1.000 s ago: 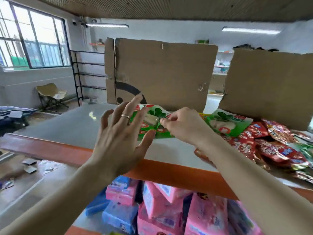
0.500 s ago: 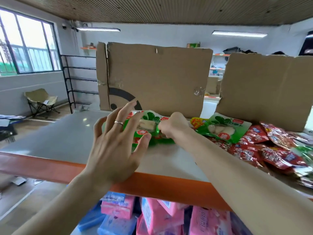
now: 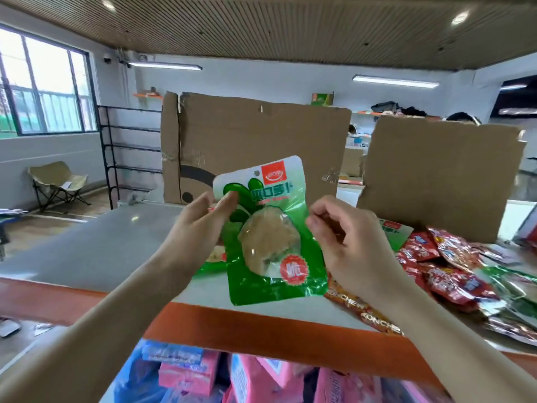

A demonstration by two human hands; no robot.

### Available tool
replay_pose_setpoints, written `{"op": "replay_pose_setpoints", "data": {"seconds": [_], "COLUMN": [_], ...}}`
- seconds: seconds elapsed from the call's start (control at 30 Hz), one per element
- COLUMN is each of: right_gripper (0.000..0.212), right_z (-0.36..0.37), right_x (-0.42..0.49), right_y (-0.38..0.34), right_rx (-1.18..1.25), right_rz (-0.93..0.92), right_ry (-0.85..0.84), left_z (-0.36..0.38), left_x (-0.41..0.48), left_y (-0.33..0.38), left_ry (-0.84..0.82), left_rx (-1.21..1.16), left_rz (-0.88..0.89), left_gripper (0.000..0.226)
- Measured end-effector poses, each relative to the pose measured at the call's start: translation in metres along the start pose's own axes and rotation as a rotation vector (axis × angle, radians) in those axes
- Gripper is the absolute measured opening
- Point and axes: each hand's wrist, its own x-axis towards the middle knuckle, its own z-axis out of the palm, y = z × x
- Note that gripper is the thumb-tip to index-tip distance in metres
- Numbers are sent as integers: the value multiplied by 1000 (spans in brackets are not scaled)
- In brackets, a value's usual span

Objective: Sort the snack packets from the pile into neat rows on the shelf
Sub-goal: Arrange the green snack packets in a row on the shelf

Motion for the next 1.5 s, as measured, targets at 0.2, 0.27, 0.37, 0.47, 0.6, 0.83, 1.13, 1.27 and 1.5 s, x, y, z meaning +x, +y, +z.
{"op": "replay_pose_setpoints", "data": {"seconds": [0.2,0.27,0.37,0.47,0.6,0.83,1.13,1.27,1.5], "right_gripper": [16,23,47,37,50,29,32,42,40], "right_z": [-42,-58,-85,-118,-165,-230,-299,-344,-425], "right_x": [-50,-75,-114,-149,-190,-255,-329,-362,-425], "right_y": [3,2,1,-4,-26,-55,-63,-60,-59], "right_rx": [21,-6,-161,-269,-362,-445,-375,-423,-461], "right_rz": [83,133,240,324,387,487,622,655,690], "right_ry": [50,65,66,196,388,610,612,658,722], "left_z": [48,71,114,162,219,287,373,420,511], "left_x": [-20,-26,-40,-57,-89,-141,-206,-241,-306], "left_y": [20,23,28,29,43,41,68,85,98], "left_ry": [-85,-131,-212,-348,-570,-1012,-922,-953,-1037], "left_rx": [60,50,-23,-80,-284,-358,-335,-327,-362], "left_rz": [287,348,370,396,394,377,368,305,219], "left_gripper": [21,21,21,22,19,22,24,24,26]}}
